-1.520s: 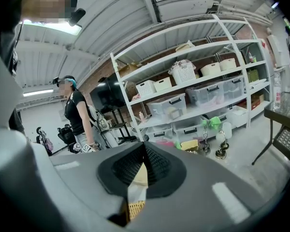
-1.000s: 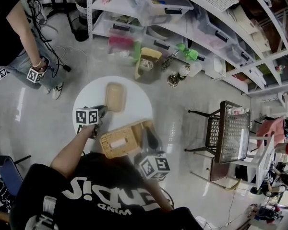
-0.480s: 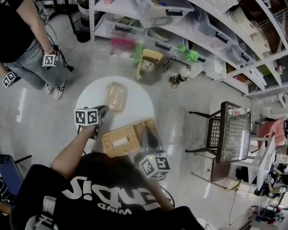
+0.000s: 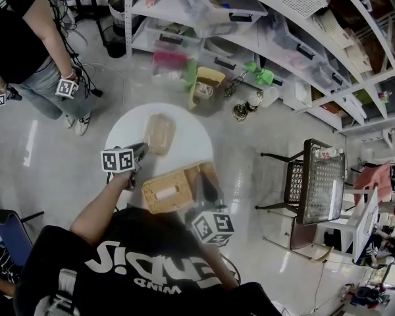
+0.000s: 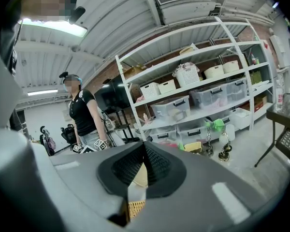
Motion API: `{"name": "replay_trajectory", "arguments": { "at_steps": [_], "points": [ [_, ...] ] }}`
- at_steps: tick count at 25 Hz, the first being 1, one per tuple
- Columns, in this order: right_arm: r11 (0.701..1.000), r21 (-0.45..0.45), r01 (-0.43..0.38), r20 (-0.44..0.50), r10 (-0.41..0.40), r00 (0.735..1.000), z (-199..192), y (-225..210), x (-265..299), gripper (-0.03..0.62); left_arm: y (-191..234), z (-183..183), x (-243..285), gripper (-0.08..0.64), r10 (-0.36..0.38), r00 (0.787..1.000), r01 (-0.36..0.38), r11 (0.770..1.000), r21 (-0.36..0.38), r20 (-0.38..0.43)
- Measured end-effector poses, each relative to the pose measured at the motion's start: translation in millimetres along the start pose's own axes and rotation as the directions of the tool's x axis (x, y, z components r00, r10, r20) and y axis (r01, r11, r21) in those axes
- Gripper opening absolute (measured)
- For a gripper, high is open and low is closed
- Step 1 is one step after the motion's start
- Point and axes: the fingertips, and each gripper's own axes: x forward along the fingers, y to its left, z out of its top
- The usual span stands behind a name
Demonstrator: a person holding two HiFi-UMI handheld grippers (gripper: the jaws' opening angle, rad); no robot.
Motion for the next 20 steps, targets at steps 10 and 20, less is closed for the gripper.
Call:
{"name": "replay_trajectory", "arguments": {
  "at_steps": [10, 20],
  "points": [
    [1.000, -0.011, -0.017, 0.001, 0.017, 1.000, -11.7, 10.2, -2.1, -0.006, 3.1, 2.5, -18.1, 0.031, -0.007, 0.998, 0.007, 1.000, 0.014, 0.059],
    [0.999, -0.024, -0.023, 0.016, 0.023, 1.000, -7.8, 25.5, -12.8, -0.006, -44.2, 49.4, -55.5, 0.031, -0.030, 0.987, -0.003, 0.979, 0.205, 0.159]
  ]
}}
